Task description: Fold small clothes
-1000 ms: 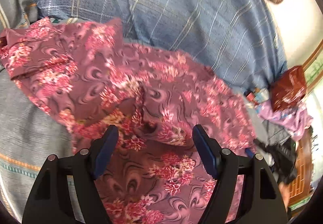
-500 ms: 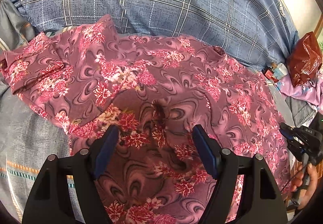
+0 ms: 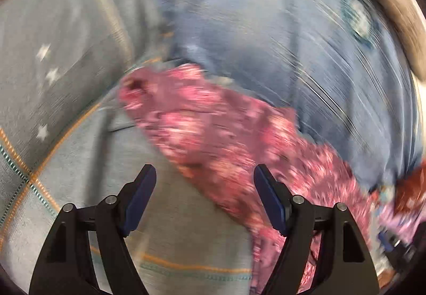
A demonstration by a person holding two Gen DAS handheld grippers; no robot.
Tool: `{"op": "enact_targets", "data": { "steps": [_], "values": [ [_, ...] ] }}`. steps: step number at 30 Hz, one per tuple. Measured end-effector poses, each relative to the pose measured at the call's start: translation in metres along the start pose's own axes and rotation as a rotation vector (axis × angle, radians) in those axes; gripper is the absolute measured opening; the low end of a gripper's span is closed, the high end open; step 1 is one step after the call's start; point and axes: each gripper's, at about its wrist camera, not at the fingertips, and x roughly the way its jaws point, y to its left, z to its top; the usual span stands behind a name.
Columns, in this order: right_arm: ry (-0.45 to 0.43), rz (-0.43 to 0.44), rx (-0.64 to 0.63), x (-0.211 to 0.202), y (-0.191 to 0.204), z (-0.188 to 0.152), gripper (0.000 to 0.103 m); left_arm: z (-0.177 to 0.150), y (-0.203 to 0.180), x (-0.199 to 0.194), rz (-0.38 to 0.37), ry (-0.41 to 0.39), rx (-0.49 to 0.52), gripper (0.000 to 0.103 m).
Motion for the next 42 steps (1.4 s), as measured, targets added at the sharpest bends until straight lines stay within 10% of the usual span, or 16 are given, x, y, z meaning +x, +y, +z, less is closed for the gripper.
{"op": "enact_targets", "data": {
  "steps": [4,15,20,29,42],
  "values": [
    [0.058,0.070,-0.015,0.033,0.028,-0.007,0.029,0.021,0.028,0.014,-0.100,0.077,-0.128,0.076],
    [0.119,0.043,0.031,0.042,-0.005,-0.030,0.030,0.071,0.021,0.072,-0.020,0.232,-0.120,0.075],
    [0.115,0.046,0.061,0.042,-0.020,-0.032,0.030,0.075,0.009,0.069,-0.078,0.229,-0.156,0.024],
    [0.097,0.064,0.112,0.028,-0.042,-0.040,0.030,0.059,0.007,0.067,-0.199,0.314,-0.264,0.004],
    [0.018,0.090,0.229,-0.020,-0.086,-0.053,0.030,0.031,-0.145,-0.025,-0.518,0.221,-0.176,0.004]
  ]
}}
